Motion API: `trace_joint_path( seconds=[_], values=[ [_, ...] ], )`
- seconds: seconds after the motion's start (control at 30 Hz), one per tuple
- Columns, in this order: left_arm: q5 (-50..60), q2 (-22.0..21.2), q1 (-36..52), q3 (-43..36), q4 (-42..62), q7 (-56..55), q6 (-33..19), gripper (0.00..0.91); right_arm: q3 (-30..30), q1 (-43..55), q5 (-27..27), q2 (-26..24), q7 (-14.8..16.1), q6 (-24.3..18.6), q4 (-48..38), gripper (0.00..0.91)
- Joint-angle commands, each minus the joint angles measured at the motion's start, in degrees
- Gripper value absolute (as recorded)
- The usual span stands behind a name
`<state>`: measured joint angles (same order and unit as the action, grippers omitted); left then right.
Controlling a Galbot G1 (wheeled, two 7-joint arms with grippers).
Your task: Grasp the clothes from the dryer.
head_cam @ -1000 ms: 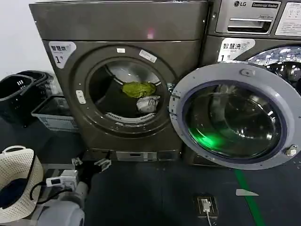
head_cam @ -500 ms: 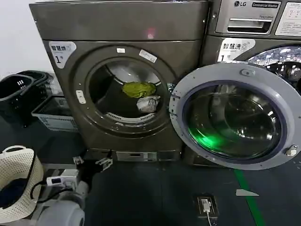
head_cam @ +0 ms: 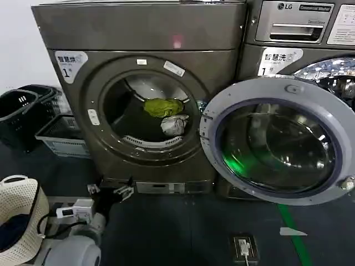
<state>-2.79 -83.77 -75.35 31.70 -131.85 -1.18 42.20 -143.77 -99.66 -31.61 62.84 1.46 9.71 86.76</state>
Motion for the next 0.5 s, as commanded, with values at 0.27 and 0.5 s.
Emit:
trace_joint_path(
  seconds=[0.27,0.5],
  values=[
    [2.7,-0.5,0.2,-2.5,1.0,-2.1,2.8,0.907,0.0,0.1,-0.1,0.3,0.0,0.0,0.1,0.907],
    [2.2,-0.7,0.4,-2.3,1.0,-0.6,2.8,0.907,-0.3,-0.1,-0.1,0.1,0.0,0.0,-0.2,0.907]
  ],
)
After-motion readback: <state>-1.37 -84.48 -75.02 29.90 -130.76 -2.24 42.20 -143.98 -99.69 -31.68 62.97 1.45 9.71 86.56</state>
